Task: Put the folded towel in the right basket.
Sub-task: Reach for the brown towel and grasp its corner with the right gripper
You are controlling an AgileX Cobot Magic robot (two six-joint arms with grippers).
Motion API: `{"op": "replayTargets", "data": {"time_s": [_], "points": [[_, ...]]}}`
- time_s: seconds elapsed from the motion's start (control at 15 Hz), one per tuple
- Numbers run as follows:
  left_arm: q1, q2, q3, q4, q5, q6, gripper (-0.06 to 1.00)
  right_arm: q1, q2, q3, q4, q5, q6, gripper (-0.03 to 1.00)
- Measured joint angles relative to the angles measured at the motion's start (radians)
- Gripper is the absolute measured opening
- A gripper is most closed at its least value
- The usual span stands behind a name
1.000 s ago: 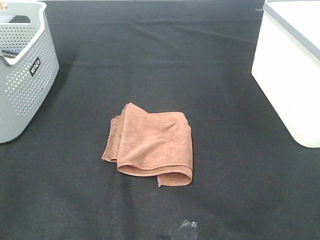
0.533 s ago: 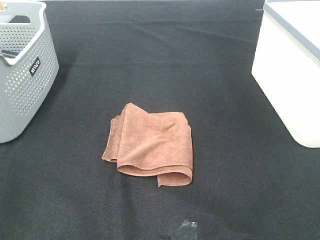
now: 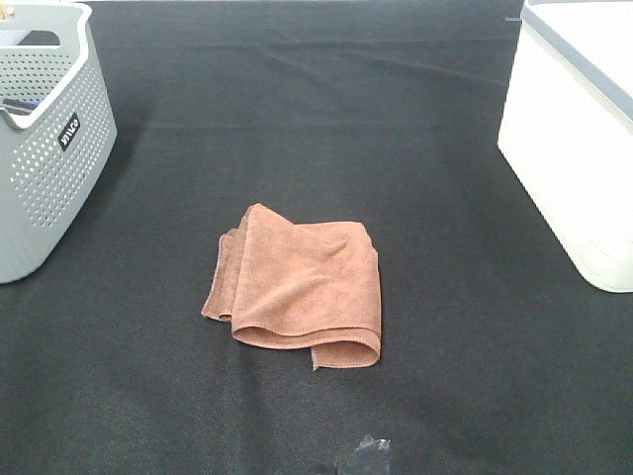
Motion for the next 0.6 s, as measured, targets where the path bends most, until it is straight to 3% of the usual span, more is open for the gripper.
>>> {"op": "replayTargets", "data": {"time_s": [0.4,0.6], "points": [[0.0,0.0,0.0,0.0,0.0,0.0,0.99,0.006,0.248,-0.091,0.163,-0.015,-0.013,0.98],[0.0,0.0,0.0,0.0,0.0,0.0,0.99,0.154,0.434,-0.092,0.264,-0.175,-0.037,0.98]]}}
